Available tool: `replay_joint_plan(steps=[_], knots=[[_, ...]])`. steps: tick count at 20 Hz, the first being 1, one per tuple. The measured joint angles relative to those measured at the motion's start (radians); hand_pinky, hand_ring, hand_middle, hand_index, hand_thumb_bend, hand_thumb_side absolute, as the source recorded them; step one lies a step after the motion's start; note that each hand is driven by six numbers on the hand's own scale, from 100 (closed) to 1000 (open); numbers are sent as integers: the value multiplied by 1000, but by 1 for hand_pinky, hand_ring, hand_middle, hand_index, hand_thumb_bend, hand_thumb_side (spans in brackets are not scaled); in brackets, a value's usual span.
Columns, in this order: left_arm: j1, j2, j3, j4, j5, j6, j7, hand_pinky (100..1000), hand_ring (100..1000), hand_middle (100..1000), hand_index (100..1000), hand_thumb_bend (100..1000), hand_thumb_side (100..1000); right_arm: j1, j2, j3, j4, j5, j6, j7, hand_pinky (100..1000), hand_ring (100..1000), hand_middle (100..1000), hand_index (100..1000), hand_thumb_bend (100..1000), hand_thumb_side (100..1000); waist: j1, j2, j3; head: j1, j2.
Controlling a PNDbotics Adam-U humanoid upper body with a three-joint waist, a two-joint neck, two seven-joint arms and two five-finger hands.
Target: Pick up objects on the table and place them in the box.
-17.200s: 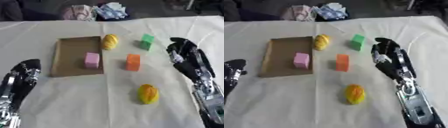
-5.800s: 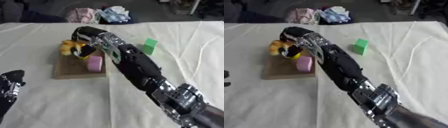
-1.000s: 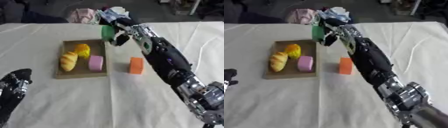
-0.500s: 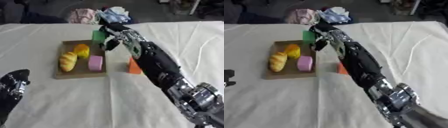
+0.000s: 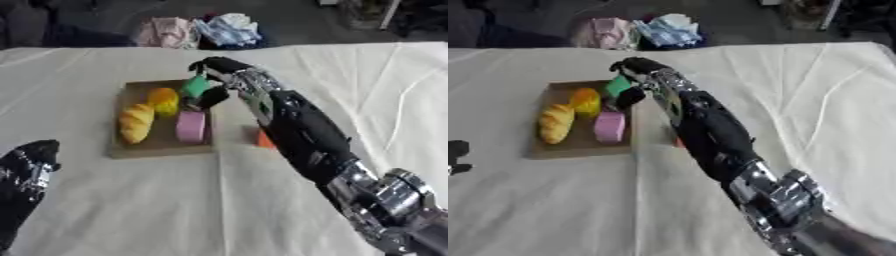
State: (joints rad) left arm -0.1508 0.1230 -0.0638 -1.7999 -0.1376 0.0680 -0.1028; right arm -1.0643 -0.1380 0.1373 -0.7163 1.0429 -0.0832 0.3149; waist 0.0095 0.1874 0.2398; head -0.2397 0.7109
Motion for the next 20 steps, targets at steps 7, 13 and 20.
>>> replay_joint_plan(steps=[7,13,20], knots=[[-1,0,0,0,0,0,0,755,828,722,748,171,580,0,-13,12,-30,12,-24,60,833,839,905,979,427,552,0,0,-6,0,0],[0,0,1,0,0,0,2,754,827,722,748,173,580,0,-61,40,-135,-36,-65,106,829,835,896,973,385,553,0,0,-27,12,0],[4,1,13,0,-3,1,13,754,826,722,748,173,581,72,-187,99,-405,-235,-85,181,823,831,885,970,333,543,-1,-1,-62,46,0]])
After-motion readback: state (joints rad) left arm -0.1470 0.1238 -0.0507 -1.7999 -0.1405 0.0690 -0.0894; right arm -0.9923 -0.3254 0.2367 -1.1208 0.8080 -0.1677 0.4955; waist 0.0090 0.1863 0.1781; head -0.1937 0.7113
